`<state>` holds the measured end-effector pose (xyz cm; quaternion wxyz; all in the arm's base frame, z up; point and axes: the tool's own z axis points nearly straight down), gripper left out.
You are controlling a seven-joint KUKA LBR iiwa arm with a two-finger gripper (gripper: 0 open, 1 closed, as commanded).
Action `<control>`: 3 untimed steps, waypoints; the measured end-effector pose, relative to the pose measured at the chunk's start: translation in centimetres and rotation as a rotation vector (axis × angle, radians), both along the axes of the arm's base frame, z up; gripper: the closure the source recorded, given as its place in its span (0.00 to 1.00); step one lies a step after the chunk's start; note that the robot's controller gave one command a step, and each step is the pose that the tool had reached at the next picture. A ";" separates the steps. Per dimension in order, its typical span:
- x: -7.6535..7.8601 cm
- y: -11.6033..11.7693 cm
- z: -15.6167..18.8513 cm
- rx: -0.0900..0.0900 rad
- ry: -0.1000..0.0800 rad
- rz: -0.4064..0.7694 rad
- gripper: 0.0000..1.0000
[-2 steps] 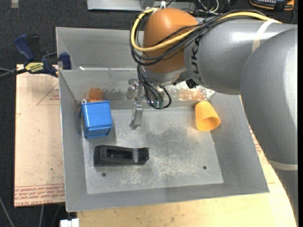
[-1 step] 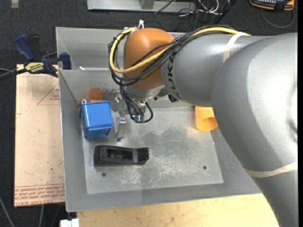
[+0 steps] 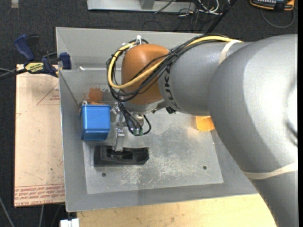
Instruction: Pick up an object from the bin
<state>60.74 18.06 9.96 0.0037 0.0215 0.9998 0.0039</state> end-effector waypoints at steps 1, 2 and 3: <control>-3.8 -0.4 -1.7 -0.006 -0.011 0.003 0.00; -9.9 -4.8 -2.9 -0.001 -0.001 0.270 1.00; -9.9 -4.8 -2.9 -0.001 -0.001 0.270 1.00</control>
Offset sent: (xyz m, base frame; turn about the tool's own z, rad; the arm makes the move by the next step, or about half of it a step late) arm -0.0987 -0.0477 -0.0291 -0.2721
